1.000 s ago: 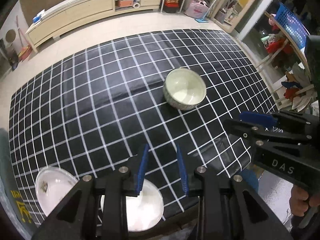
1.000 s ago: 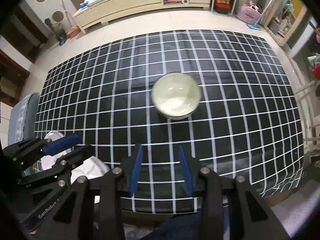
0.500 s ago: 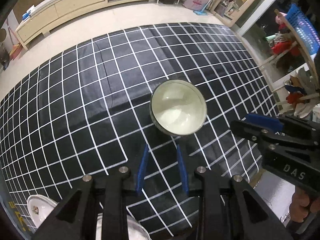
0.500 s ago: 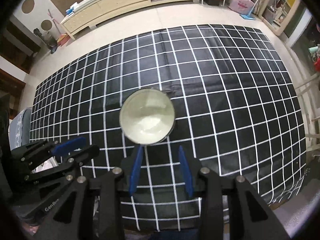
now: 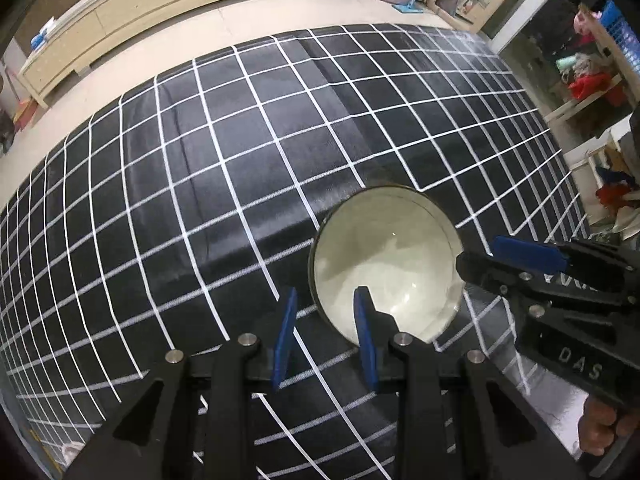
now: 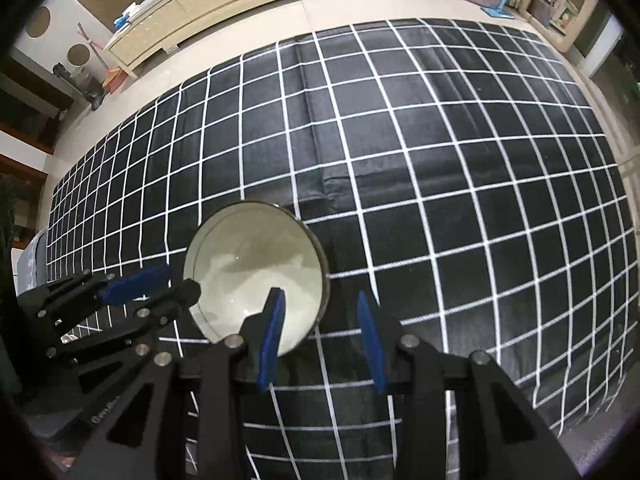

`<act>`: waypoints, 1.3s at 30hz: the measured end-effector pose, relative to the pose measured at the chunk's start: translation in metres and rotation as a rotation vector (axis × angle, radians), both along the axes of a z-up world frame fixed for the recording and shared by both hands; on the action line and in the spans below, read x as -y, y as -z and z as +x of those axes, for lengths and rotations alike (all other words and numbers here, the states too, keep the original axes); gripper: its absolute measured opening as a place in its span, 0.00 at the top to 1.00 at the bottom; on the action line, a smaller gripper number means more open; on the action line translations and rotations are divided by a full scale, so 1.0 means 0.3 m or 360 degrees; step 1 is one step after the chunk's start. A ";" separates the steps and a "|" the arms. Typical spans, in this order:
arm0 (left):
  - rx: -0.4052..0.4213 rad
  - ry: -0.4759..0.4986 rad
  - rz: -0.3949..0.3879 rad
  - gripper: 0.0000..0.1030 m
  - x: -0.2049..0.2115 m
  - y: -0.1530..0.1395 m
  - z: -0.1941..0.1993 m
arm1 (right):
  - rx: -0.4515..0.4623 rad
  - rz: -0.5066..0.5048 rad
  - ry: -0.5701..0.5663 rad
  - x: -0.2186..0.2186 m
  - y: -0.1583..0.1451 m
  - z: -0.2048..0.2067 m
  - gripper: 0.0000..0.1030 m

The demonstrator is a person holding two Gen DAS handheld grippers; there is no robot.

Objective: Organize plates and bowls

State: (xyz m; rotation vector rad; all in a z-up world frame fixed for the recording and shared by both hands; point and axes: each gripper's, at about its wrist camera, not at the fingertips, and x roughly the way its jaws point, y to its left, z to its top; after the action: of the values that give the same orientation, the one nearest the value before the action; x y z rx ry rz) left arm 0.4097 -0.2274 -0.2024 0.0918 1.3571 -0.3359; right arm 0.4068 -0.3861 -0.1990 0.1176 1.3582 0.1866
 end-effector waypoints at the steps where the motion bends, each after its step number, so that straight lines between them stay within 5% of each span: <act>1: -0.0002 0.0012 0.0025 0.74 0.008 0.011 0.008 | -0.0001 -0.0015 -0.0022 -0.006 0.010 0.002 0.59; 4: -0.0004 0.0037 0.0050 0.79 0.024 0.034 0.019 | -0.0009 -0.0110 -0.0054 -0.024 0.041 0.000 0.64; 6: -0.0008 0.0038 0.0064 0.88 0.033 0.046 0.019 | -0.0024 -0.0063 -0.0057 -0.016 0.056 -0.002 0.81; 9: -0.0018 0.0049 0.0083 0.91 0.037 0.072 0.022 | -0.0005 -0.0054 -0.0015 -0.001 0.064 -0.010 0.89; 13: -0.0029 0.0050 0.0032 0.91 0.016 0.074 0.014 | 0.0018 -0.0088 -0.0052 -0.001 0.060 -0.034 0.89; 39: -0.0124 -0.0037 0.0222 0.91 -0.382 0.135 -0.229 | -0.0055 -0.0071 -0.0332 -0.322 0.047 -0.306 0.88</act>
State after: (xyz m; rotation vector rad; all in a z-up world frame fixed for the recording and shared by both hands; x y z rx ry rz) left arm 0.3410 -0.1128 -0.2430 0.1803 1.4568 -0.2272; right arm 0.3151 -0.2895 -0.2131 -0.0593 1.4078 0.3306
